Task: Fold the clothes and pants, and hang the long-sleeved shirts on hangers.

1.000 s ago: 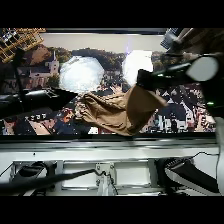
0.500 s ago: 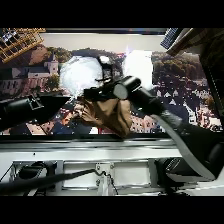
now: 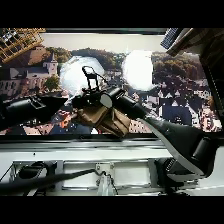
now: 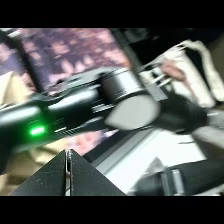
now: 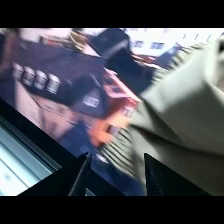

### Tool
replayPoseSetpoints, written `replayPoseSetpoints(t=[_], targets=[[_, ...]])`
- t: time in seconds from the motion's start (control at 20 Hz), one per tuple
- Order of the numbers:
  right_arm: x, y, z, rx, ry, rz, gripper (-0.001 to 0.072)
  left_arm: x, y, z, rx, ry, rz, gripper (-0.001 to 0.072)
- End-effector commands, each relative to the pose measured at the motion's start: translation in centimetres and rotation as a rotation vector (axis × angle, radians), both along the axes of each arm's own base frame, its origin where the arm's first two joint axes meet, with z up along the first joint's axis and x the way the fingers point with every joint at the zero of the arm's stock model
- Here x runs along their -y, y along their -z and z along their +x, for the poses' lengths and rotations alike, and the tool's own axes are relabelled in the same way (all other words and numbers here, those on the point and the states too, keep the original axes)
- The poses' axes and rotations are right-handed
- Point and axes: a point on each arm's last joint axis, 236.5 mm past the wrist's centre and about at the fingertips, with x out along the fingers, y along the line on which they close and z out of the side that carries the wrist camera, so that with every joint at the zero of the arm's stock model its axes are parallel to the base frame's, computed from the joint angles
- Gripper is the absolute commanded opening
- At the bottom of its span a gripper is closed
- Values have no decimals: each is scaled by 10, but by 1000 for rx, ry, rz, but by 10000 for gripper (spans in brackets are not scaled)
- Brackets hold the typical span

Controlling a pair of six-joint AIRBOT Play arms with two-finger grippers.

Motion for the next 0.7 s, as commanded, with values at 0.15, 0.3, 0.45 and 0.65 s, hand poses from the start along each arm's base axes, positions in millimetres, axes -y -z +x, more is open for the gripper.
replayPoseSetpoints(t=[0.15,0.3,0.45,0.65], targets=[[152,-32,13,155,-5,-469,396,-27,49,39,-79,-89,151,15],[230,-45,20,164,124,-538,396,-26,69,56,-142,-90,154,16],[310,-15,8,75,276,-577,396,-24,94,68,-220,-82,162,16],[358,42,-2,-51,526,-368,400,-19,110,76,-261,-73,168,16]])
